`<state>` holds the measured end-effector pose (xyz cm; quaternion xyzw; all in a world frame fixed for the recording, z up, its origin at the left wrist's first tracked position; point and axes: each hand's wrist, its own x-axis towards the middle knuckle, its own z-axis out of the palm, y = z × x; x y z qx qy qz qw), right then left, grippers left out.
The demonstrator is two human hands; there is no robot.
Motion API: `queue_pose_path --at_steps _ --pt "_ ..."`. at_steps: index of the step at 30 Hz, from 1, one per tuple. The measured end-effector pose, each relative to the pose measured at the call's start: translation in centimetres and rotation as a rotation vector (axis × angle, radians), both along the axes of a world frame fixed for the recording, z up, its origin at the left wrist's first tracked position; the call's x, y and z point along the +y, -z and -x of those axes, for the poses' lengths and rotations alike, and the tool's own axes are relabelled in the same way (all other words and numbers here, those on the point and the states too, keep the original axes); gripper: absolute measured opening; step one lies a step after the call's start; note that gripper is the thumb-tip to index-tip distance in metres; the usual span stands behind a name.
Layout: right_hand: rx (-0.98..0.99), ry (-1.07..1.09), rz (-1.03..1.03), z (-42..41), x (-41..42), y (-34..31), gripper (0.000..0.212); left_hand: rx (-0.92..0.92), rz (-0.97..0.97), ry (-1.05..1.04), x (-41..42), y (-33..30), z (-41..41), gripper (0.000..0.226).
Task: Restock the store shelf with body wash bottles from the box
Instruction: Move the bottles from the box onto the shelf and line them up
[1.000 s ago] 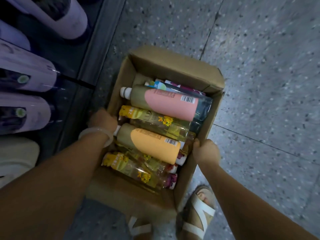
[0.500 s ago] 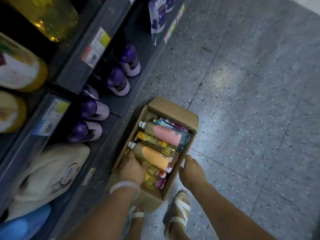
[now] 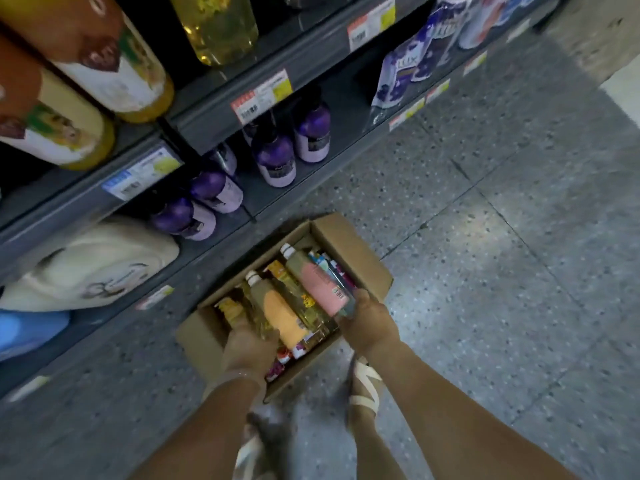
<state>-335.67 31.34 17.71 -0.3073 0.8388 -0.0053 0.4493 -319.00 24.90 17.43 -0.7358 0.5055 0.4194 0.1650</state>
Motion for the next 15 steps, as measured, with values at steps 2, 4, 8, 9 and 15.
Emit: queue_pose_path --at_steps 2,4,8,9,15 --pt "-0.008 -0.001 -0.036 0.6 0.3 1.4 0.047 0.021 -0.022 -0.087 1.5 1.9 -0.8 0.059" --pt "-0.029 -0.049 -0.060 0.5 0.0 3.3 0.058 0.064 -0.031 -0.142 2.6 4.6 -1.5 0.064" --pt "-0.020 -0.195 -0.099 -0.7 -2.3 7.9 0.078 0.083 -0.054 -0.179 3.2 9.8 -2.4 0.071" --pt "-0.020 -0.217 -0.104 -1.1 -3.1 9.2 0.081 0.070 -0.056 -0.163 3.1 11.2 -2.6 0.073" --pt "-0.027 -0.264 -0.132 -2.5 -6.9 17.7 0.100 0.049 -0.069 -0.211 0.7 19.1 -1.9 0.080"
